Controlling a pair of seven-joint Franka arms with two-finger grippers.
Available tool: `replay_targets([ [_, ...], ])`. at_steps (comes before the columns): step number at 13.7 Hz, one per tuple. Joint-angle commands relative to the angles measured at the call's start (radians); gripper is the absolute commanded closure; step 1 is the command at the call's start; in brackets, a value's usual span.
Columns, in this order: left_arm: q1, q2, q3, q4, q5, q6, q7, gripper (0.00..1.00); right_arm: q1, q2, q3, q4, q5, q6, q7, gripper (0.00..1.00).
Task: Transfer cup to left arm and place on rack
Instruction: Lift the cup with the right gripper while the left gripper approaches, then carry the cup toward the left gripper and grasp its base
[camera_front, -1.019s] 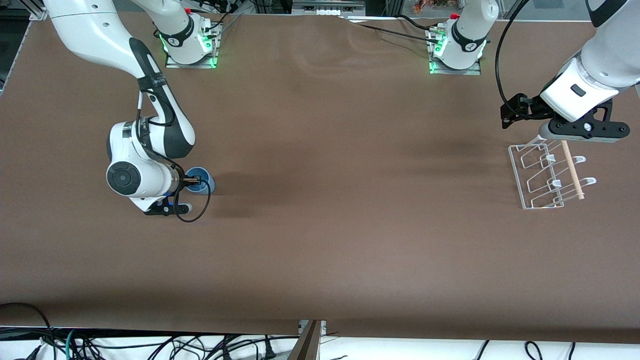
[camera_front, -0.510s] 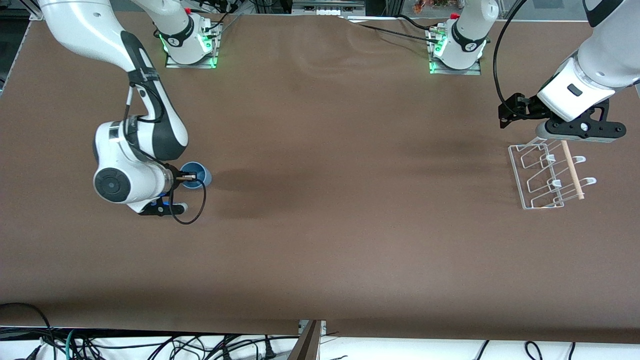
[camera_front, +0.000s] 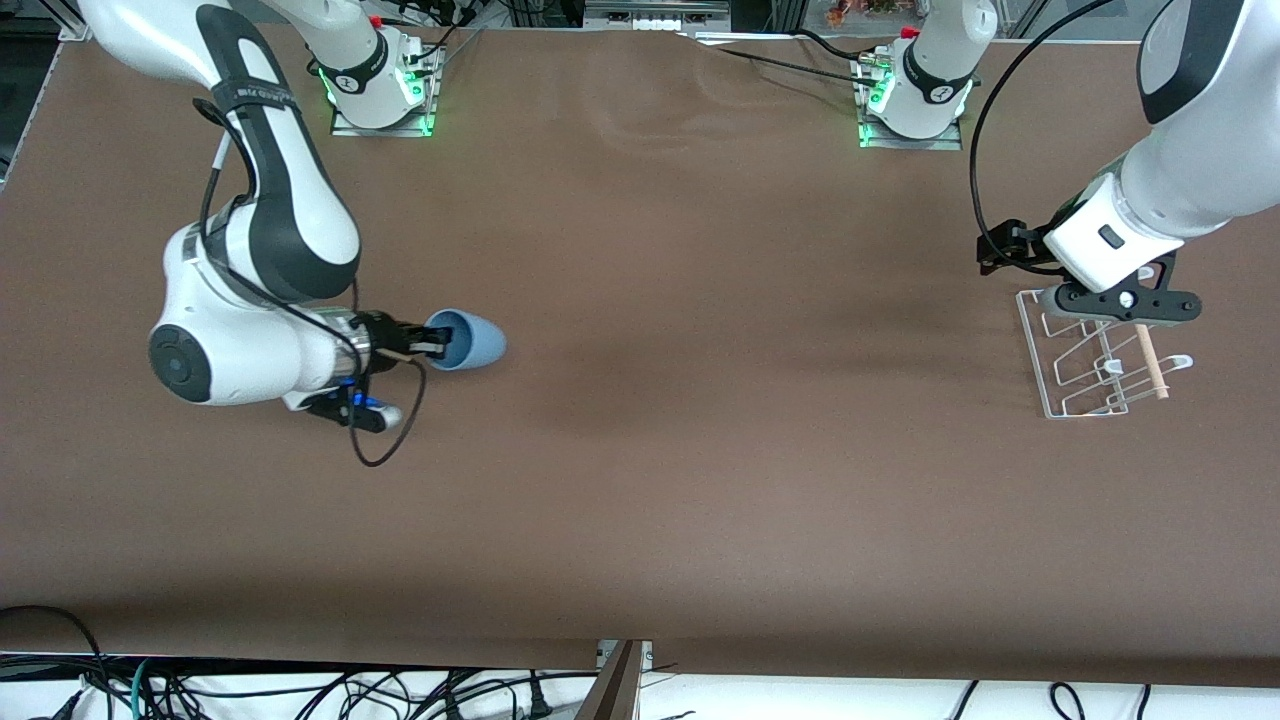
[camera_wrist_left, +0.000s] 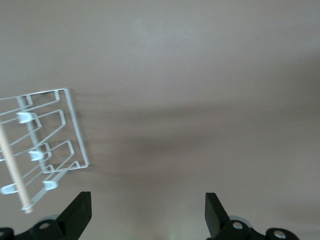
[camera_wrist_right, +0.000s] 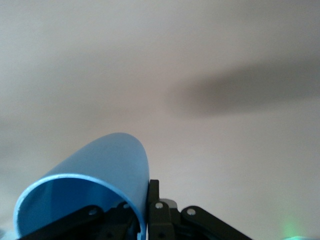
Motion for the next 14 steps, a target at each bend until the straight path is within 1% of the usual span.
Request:
replay_targets([
  [1, -0.022, 0.049, -0.012, 0.046, -0.049, -0.024, 0.128, 0.00, 0.001, 0.005, 0.067, 0.032, 0.146, -0.015, 0.110, 1.00],
  [3, -0.041, 0.074, -0.018, 0.076, -0.064, 0.023, 0.270, 0.00, 0.010, 0.016, 0.104, 0.065, 0.252, 0.008, 0.169, 1.00],
  [5, -0.055, 0.095, -0.020, 0.073, -0.130, 0.083, 0.417, 0.00, 0.033, 0.021, 0.109, 0.066, 0.402, 0.073, 0.207, 1.00],
  [6, -0.058, 0.110, -0.021, 0.073, -0.170, 0.112, 0.490, 0.00, 0.055, 0.025, 0.109, 0.066, 0.457, 0.093, 0.216, 1.00],
  [8, -0.060, 0.123, -0.021, 0.062, -0.271, 0.170, 0.628, 0.00, 0.105, 0.025, 0.109, 0.066, 0.542, 0.200, 0.250, 1.00],
  [10, -0.080, 0.144, -0.021, 0.061, -0.328, 0.238, 0.801, 0.00, 0.157, 0.031, 0.109, 0.066, 0.577, 0.284, 0.281, 1.00],
  [12, -0.103, 0.149, -0.021, 0.049, -0.389, 0.281, 0.924, 0.00, 0.188, 0.034, 0.109, 0.069, 0.614, 0.356, 0.314, 1.00],
  [14, -0.140, 0.164, -0.021, 0.043, -0.413, 0.333, 1.088, 0.00, 0.211, 0.057, 0.109, 0.114, 0.637, 0.388, 0.348, 1.00],
])
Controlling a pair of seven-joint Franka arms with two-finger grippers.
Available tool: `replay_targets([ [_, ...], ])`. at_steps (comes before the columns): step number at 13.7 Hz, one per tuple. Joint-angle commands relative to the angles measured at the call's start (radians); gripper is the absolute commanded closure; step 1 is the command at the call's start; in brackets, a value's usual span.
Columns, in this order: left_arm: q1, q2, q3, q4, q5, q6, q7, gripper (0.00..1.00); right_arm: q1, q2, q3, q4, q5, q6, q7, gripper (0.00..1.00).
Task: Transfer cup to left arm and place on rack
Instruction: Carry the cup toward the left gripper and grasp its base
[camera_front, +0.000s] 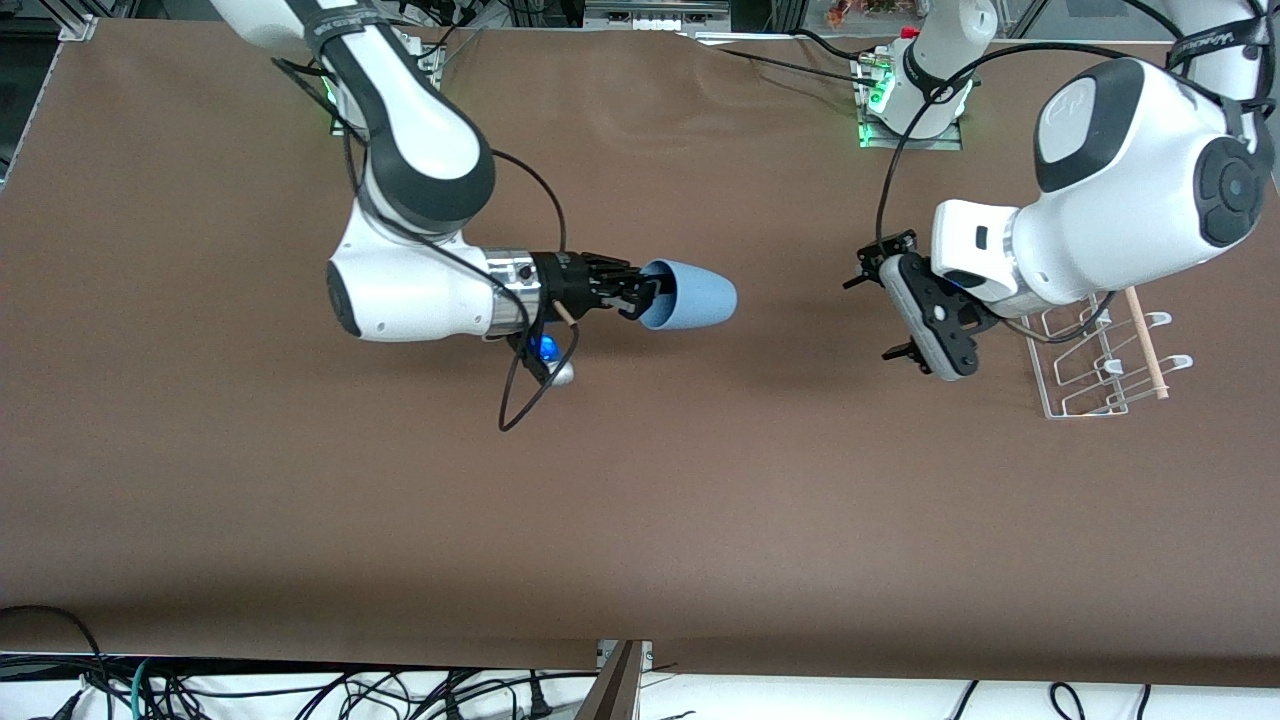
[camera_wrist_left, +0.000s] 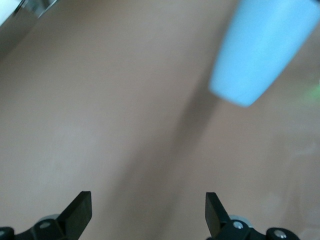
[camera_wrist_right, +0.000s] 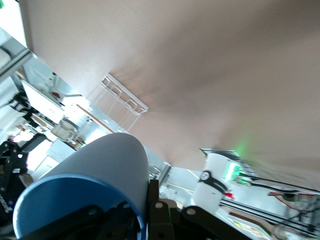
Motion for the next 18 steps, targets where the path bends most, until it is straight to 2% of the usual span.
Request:
replay_targets([
  [1, -0.042, 0.023, 0.005, -0.006, -0.055, 0.064, 0.213, 0.00, 0.029, 0.050, 0.000, 0.093, 0.034, 0.031, 0.063, 1.00],
  [6, -0.039, 0.020, 0.005, -0.030, -0.201, 0.063, 0.425, 0.00, 0.066, 0.080, 0.000, 0.118, 0.034, 0.118, 0.086, 1.00],
  [9, -0.062, 0.022, -0.004, -0.039, -0.218, 0.103, 0.442, 0.00, 0.080, 0.081, 0.000, 0.118, 0.034, 0.156, 0.087, 1.00],
  [11, -0.066, 0.022, -0.015, -0.084, -0.230, 0.161, 0.442, 0.00, 0.080, 0.080, 0.000, 0.121, 0.034, 0.158, 0.089, 1.00],
  [15, -0.069, 0.025, -0.039, -0.125, -0.319, 0.222, 0.444, 0.02, 0.086, 0.084, 0.000, 0.141, 0.034, 0.164, 0.103, 1.00],
  [16, -0.069, 0.025, -0.047, -0.125, -0.322, 0.224, 0.445, 0.09, 0.087, 0.084, 0.000, 0.142, 0.032, 0.167, 0.103, 1.00],
  [18, -0.069, 0.025, -0.049, -0.122, -0.329, 0.227, 0.456, 0.63, 0.086, 0.086, 0.000, 0.142, 0.034, 0.169, 0.103, 1.00],
])
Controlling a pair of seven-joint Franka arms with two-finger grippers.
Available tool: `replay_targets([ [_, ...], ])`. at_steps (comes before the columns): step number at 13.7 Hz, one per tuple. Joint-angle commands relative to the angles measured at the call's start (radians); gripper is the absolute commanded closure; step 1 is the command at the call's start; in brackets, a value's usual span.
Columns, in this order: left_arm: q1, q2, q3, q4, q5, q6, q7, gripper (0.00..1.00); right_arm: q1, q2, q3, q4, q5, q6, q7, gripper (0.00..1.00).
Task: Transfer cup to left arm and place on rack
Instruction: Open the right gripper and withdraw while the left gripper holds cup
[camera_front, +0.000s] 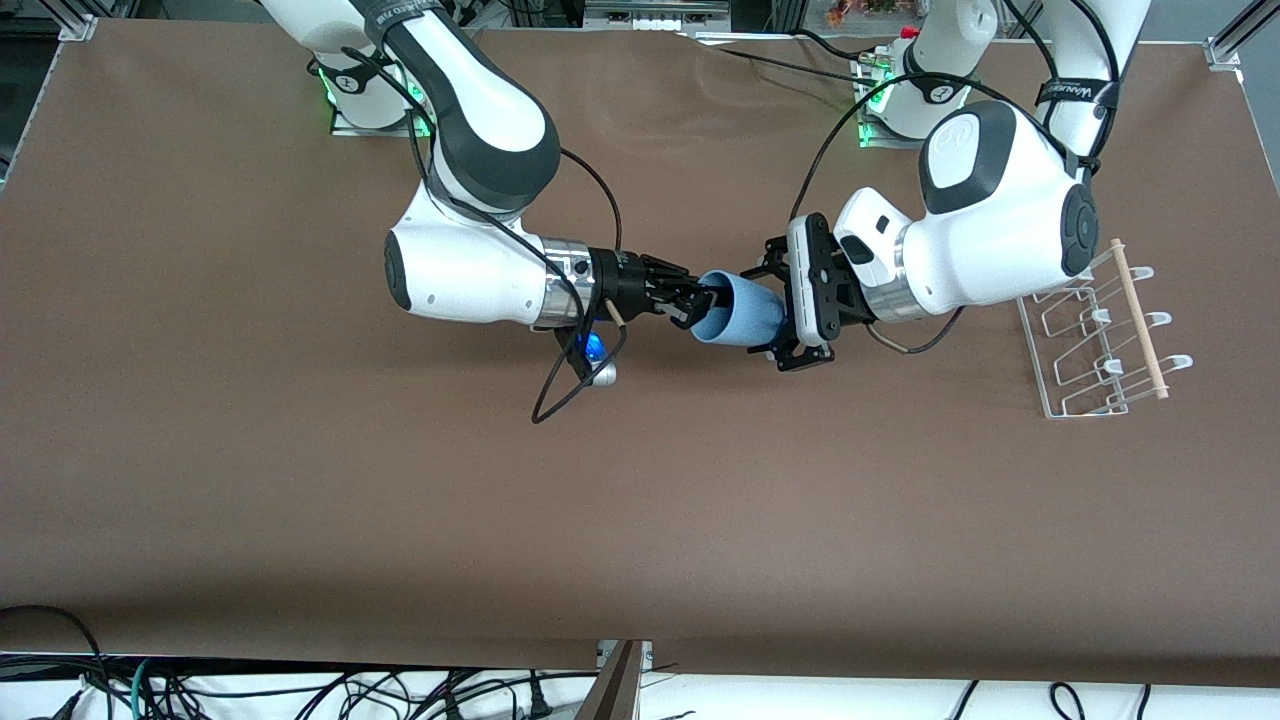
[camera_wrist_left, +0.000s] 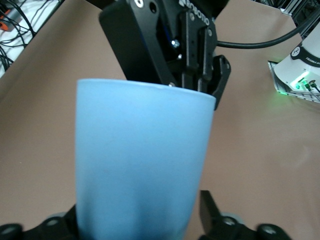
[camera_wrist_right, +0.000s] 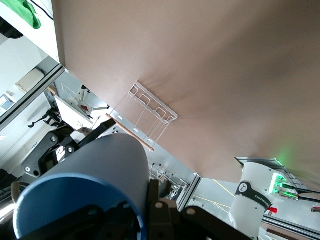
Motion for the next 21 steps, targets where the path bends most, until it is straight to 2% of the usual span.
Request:
replay_targets([
  [1, -0.001, -0.013, -0.007, -0.013, -0.042, 0.003, 0.043, 0.80, 0.006, 0.019, 0.000, 0.037, 0.018, 0.016, 0.016, 1.00],
  [2, -0.001, -0.013, -0.007, -0.013, -0.042, 0.003, 0.043, 0.90, 0.006, 0.019, 0.000, 0.037, 0.018, 0.016, 0.016, 1.00],
  [4, 0.000, -0.014, -0.007, -0.013, -0.042, 0.000, 0.043, 0.93, 0.003, 0.021, 0.000, 0.037, 0.020, 0.016, 0.016, 1.00],
  [5, 0.000, -0.014, -0.007, -0.013, -0.042, -0.002, 0.043, 0.92, 0.003, 0.019, 0.000, 0.037, 0.020, 0.016, 0.018, 0.88],
  [6, 0.003, -0.014, -0.007, -0.013, -0.042, -0.005, 0.043, 0.92, 0.000, 0.019, -0.002, 0.037, 0.020, 0.016, 0.035, 0.73],
  [7, 0.006, -0.014, -0.007, -0.012, -0.042, -0.006, 0.043, 0.92, -0.004, 0.019, -0.003, 0.038, 0.018, 0.014, 0.053, 0.26],
  [8, 0.011, -0.017, -0.007, -0.012, -0.042, -0.011, 0.041, 0.92, -0.007, 0.013, -0.009, 0.041, 0.017, 0.005, 0.061, 0.06],
  [10, 0.023, -0.019, -0.007, -0.009, -0.042, -0.016, 0.041, 0.92, -0.053, -0.007, -0.020, 0.041, 0.012, -0.034, 0.064, 0.02],
  [13, 0.061, -0.028, -0.004, 0.001, -0.036, -0.092, 0.030, 0.92, -0.203, -0.044, -0.022, 0.041, 0.002, -0.221, 0.050, 0.01],
  [15, 0.088, -0.039, 0.008, 0.001, -0.019, -0.152, 0.029, 0.92, -0.314, -0.068, -0.023, 0.044, -0.050, -0.339, 0.044, 0.01],
  [18, 0.149, -0.039, 0.011, 0.002, 0.117, -0.233, 0.018, 0.93, -0.466, -0.102, -0.026, 0.050, -0.141, -0.441, -0.017, 0.01],
  [21, 0.175, -0.042, 0.013, 0.002, 0.328, -0.284, -0.054, 0.93, -0.587, -0.114, -0.026, 0.055, -0.273, -0.510, -0.112, 0.01],
])
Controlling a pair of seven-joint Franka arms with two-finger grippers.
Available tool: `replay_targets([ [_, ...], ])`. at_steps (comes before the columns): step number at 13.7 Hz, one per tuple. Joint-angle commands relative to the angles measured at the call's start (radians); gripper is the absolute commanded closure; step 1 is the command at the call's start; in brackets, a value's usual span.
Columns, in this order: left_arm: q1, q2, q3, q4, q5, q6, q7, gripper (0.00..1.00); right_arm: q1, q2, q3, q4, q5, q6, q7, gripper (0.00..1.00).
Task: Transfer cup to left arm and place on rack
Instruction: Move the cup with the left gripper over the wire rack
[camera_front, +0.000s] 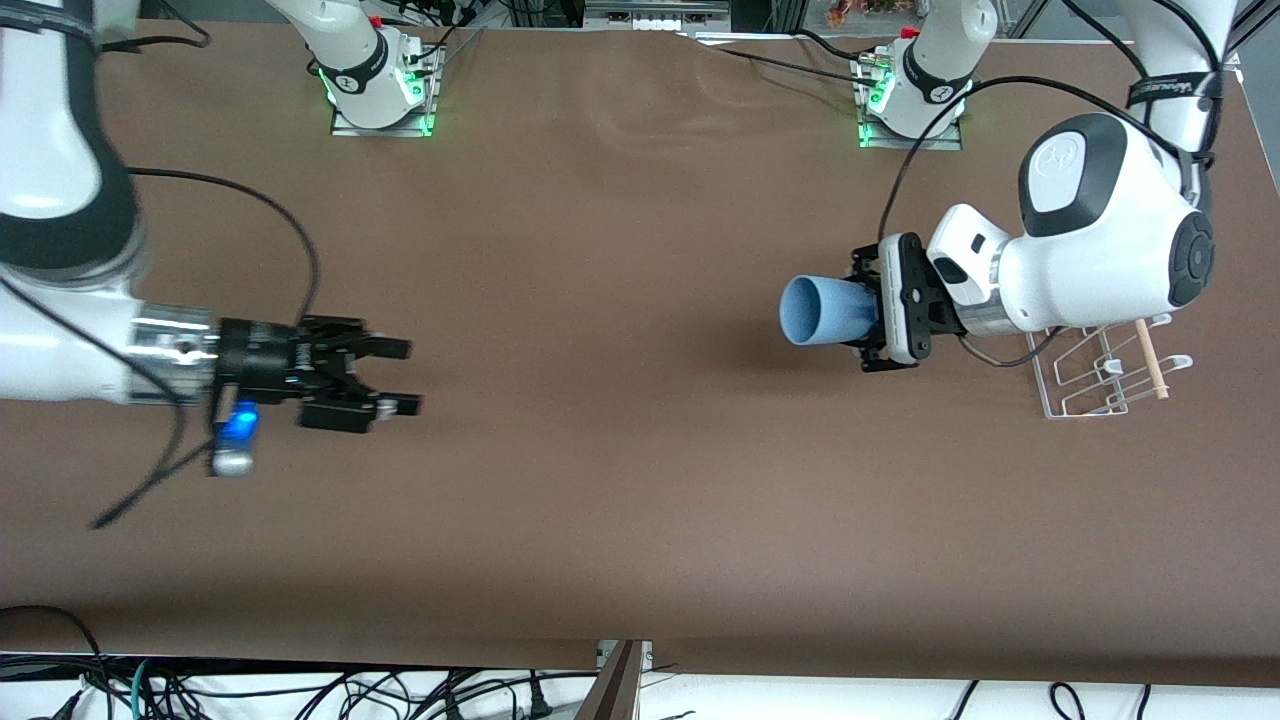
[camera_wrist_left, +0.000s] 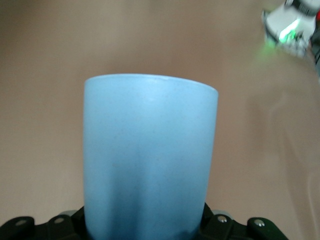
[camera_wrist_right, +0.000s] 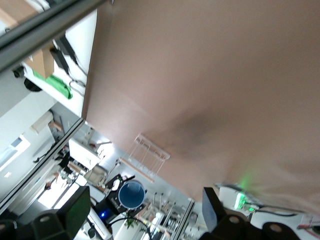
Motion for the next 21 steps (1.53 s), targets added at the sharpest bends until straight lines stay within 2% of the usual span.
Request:
replay_targets([
  [1, 0.022, -0.019, -0.006, -0.001, 0.167, -0.045, -0.056, 0.93, -0.075, -0.014, 0.016, 0.007, -0.116, -0.059, -0.087, 0.01],
  [5, 0.027, -0.023, -0.004, -0.001, 0.542, -0.147, -0.106, 0.97, -0.086, -0.049, 0.016, 0.009, -0.390, -0.068, -0.092, 0.01],
  [8, 0.027, -0.003, -0.001, -0.006, 0.808, -0.301, -0.177, 0.97, -0.077, -0.104, 0.031, -0.023, -0.552, -0.066, -0.089, 0.01],
  [14, 0.018, 0.067, -0.004, -0.038, 1.215, -0.555, -0.419, 0.96, -0.070, -0.386, 0.036, -0.386, -0.769, -0.005, -0.356, 0.01],
  [18, 0.013, 0.070, -0.011, -0.202, 1.474, -0.570, -0.430, 0.97, -0.068, -0.467, 0.036, -0.499, -0.868, 0.000, -0.594, 0.01],
  [21, 0.012, 0.034, -0.029, -0.373, 1.510, -0.566, -0.567, 0.99, -0.062, -0.476, 0.036, -0.517, -0.888, -0.007, -0.625, 0.01],
])
